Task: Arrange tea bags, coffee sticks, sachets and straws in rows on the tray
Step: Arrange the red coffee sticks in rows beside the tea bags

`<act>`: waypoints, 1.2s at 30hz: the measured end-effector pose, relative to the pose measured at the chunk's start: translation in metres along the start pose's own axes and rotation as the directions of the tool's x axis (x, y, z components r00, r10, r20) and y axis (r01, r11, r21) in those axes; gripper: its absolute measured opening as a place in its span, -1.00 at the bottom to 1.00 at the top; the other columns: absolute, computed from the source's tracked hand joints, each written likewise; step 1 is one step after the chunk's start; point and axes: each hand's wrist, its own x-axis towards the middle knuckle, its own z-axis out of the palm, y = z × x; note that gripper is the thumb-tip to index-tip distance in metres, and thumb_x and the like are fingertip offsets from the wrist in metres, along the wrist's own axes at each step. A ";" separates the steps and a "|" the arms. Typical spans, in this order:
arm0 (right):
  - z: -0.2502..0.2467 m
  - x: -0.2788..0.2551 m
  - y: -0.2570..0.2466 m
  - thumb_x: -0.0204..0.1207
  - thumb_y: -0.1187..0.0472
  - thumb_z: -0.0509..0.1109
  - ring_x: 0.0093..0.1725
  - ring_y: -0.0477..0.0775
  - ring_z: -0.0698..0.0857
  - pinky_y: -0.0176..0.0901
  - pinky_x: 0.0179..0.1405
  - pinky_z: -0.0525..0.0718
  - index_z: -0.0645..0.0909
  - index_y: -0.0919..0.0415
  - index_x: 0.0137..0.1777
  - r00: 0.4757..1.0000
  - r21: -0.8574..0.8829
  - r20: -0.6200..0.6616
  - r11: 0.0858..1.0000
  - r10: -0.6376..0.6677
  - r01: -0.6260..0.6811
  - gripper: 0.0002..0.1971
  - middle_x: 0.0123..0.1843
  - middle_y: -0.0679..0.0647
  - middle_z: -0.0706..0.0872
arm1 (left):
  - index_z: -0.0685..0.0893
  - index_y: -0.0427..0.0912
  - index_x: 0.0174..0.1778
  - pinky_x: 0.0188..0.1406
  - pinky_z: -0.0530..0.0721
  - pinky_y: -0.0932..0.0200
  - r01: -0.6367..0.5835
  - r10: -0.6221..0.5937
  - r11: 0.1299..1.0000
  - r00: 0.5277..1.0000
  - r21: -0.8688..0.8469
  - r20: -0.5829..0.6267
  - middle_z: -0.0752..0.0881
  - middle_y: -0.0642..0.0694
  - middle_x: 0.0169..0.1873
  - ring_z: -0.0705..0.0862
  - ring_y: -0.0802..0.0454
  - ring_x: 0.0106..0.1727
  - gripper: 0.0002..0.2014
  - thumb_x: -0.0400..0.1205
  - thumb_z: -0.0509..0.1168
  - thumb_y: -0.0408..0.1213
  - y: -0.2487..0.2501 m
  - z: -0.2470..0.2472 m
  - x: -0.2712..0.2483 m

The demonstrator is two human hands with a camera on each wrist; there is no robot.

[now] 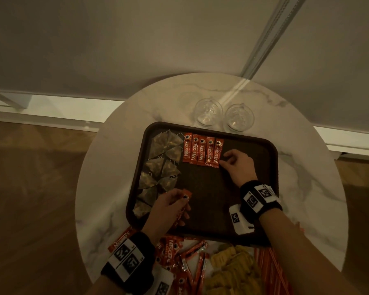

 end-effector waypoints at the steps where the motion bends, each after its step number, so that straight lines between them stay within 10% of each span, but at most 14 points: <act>1: 0.000 0.001 0.000 0.54 0.16 0.48 -0.18 -0.18 0.58 -0.41 -0.27 0.47 0.63 0.11 0.16 1.000 0.006 -0.008 1.000 -0.005 0.005 -0.78 -0.14 -0.06 0.61 | 0.64 -0.18 0.23 -0.35 0.70 0.14 -0.006 0.006 1.000 1.000 -0.012 0.001 0.73 -0.16 -0.19 0.71 0.03 -0.30 -0.80 0.74 0.21 -0.30 0.003 0.000 -0.001; 7: 0.000 0.007 0.004 0.60 0.16 0.41 -0.07 0.04 0.72 -0.16 -0.03 0.67 0.66 0.11 0.23 1.000 0.066 0.017 0.998 0.012 -0.013 -0.77 -0.05 0.07 0.70 | 0.64 -0.17 0.22 -0.35 0.72 0.12 -0.034 0.034 0.999 0.999 -0.029 0.013 0.74 -0.17 -0.19 0.72 0.02 -0.30 -0.81 0.74 0.20 -0.33 0.011 0.000 -0.002; 21: -0.009 0.000 0.002 0.65 0.25 0.32 -0.14 -0.10 0.68 -0.38 -0.29 0.50 0.52 0.02 0.49 0.993 0.114 0.114 0.993 0.031 -0.044 -0.59 -0.04 0.04 0.71 | 0.63 -0.17 0.17 -0.18 0.77 0.07 -0.079 0.079 0.997 0.997 0.000 -0.020 0.80 -0.18 -0.17 0.79 -0.02 -0.16 -0.86 0.72 0.25 -0.34 0.017 0.001 0.002; 36: 0.032 -0.111 -0.028 0.58 0.34 0.40 -0.37 -0.18 0.68 -0.42 -0.30 0.60 0.75 0.21 0.03 0.945 0.637 0.312 0.760 -0.096 -0.133 -0.88 -0.20 0.01 0.78 | 0.71 -0.05 -0.02 0.10 0.77 -0.01 -0.230 0.242 0.934 0.970 0.273 -0.011 0.75 -0.01 -0.01 0.75 0.06 0.05 -0.94 0.64 0.36 -0.20 0.054 -0.008 0.031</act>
